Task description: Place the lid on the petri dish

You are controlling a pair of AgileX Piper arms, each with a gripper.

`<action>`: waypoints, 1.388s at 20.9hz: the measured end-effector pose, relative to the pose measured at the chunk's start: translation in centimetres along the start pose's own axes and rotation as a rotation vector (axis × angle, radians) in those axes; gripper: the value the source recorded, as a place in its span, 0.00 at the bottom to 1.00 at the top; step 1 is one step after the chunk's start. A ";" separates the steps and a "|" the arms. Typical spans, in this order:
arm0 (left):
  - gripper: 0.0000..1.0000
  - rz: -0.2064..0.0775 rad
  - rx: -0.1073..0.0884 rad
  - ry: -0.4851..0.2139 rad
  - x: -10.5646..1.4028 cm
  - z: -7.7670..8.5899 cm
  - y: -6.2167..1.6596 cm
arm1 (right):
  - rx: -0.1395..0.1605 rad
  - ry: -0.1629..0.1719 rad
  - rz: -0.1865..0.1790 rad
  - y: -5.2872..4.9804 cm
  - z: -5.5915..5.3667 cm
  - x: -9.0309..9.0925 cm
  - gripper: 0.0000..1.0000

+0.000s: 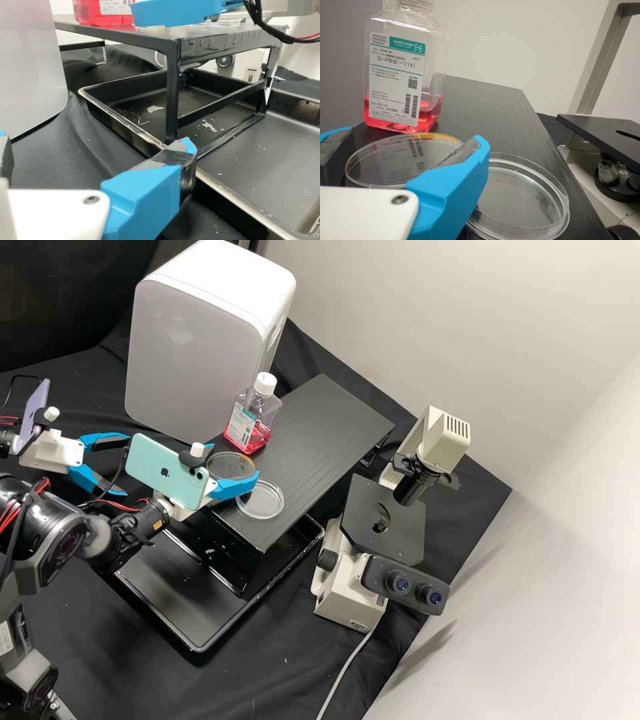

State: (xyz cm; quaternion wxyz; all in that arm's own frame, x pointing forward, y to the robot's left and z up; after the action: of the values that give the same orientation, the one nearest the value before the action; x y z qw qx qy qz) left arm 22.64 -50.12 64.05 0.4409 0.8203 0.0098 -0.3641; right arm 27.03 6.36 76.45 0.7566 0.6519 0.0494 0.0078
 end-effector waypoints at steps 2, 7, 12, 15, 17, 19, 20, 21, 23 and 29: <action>1.00 0.000 0.000 0.000 0.0 0.0 0.00 | 0.000 -0.004 0.002 0.1 0.1 0.0 0.00; 1.00 0.000 0.000 0.000 0.0 0.0 0.00 | 0.001 -0.010 0.021 0.7 0.3 -0.8 0.00; 1.00 -0.001 -0.001 0.001 0.1 0.0 -0.05 | 0.009 -0.017 0.059 1.8 0.5 -1.6 0.00; 1.00 0.002 -0.005 0.010 0.2 0.0 -0.04 | 0.010 -0.025 0.076 2.2 0.7 -1.8 0.00; 1.00 0.002 -0.005 0.010 0.2 0.0 -0.04 | 0.012 -0.028 0.084 2.3 0.8 -1.8 0.00; 1.00 0.002 -0.005 0.010 0.2 0.0 -0.04 | 0.017 -0.036 0.091 2.5 1.1 -1.8 0.00; 1.00 0.002 -0.005 0.010 0.2 0.0 -0.04 | 0.016 -0.041 0.094 2.6 1.2 -1.8 0.00; 1.00 0.002 -0.005 0.010 0.2 0.0 -0.04 | 0.016 -0.047 0.099 2.7 1.3 -1.7 0.00; 1.00 0.002 -0.005 0.010 0.2 0.0 -0.04 | 0.019 -0.060 0.106 2.9 1.7 -1.7 0.00; 1.00 0.002 -0.005 0.008 0.2 0.0 -0.05 | 0.056 -0.114 0.119 3.0 3.4 -2.0 0.00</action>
State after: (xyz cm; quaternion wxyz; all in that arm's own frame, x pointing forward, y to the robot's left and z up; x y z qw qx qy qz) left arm 22.74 -50.14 63.93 0.4431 0.8208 0.0117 -0.3602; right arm 25.53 3.35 80.07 0.7378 0.6741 -0.0327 0.0142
